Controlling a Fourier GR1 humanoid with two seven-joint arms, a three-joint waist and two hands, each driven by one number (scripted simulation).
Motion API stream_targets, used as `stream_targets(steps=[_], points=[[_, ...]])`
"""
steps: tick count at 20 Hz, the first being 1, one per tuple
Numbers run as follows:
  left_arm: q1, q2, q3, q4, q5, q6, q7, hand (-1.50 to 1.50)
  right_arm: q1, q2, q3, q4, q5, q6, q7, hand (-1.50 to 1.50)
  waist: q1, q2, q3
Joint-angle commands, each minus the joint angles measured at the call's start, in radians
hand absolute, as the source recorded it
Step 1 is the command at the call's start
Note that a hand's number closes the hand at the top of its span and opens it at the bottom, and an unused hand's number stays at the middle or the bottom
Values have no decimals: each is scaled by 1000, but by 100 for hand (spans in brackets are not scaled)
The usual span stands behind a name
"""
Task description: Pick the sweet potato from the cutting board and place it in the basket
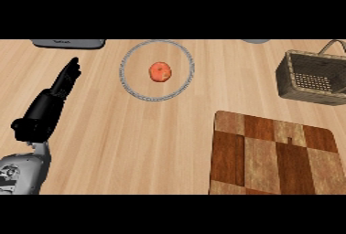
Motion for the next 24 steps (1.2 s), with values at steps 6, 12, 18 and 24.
stream_targets(steps=[6,12,18,24], points=[[-42,-8,-13,43,-13,-4,-5,0,-274,-83,37,35,-48,295,61,150,15,1,-7],[-21,9,4,44,-3,-20,-26,0,-451,-20,129,5,-26,347,217,150,22,-3,-9],[-13,-4,0,19,-2,-16,7,0,-602,45,182,39,-16,405,374,150,0,-8,-9],[-27,27,38,16,29,-46,8,0,-631,131,267,42,42,416,398,150,-12,-8,-8]])
